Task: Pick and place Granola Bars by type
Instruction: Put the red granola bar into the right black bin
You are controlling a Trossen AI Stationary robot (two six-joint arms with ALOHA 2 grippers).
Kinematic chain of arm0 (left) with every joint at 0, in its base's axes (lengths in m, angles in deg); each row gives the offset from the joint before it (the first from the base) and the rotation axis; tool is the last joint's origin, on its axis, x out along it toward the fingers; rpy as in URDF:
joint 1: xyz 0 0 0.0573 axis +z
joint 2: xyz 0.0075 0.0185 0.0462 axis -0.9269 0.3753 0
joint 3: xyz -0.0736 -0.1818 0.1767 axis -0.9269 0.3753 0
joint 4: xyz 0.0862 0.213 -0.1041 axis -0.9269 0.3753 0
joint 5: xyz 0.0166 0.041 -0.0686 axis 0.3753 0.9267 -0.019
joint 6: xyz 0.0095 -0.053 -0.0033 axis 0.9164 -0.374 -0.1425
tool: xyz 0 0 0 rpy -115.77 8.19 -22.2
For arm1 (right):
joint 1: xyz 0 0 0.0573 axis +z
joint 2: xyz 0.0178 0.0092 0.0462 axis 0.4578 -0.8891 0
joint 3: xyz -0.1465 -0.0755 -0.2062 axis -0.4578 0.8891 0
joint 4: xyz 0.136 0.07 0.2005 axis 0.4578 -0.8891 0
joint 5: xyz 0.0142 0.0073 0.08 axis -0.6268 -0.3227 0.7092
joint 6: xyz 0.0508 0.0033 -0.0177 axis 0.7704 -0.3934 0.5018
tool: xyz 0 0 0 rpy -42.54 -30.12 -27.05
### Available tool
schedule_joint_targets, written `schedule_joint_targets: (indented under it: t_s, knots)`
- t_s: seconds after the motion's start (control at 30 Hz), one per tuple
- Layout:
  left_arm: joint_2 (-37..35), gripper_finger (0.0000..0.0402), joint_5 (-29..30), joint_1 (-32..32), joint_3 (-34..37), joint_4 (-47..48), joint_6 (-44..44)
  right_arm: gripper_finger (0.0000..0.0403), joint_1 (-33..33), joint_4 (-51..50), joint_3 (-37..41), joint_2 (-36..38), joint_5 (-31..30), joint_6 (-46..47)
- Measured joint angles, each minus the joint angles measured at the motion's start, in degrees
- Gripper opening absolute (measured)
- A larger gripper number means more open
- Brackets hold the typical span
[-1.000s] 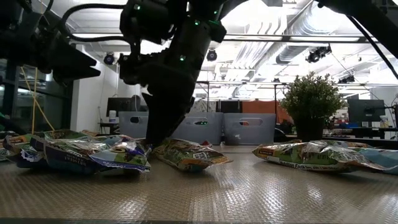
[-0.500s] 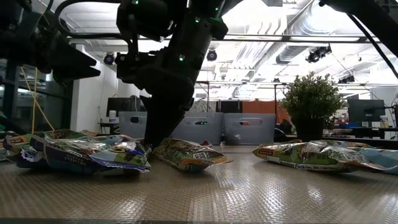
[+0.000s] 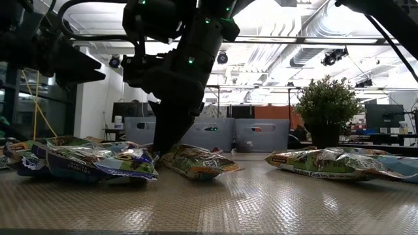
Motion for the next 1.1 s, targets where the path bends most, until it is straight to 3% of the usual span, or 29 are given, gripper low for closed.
schedule_joint_targets:
  t_s: [0.6,1.1]
  knots:
    - [0.00,0.0211,0.13,0.00,-0.01,-0.01,0.00,0.0067,0.02,-0.41,-4.38,0.04,1.42,2.58]
    - [0.00,0.0211,0.17,0.02,0.00,0.00,0.01,0.0067,0.00,-14.60,-23.05,0.07,2.43,3.21]
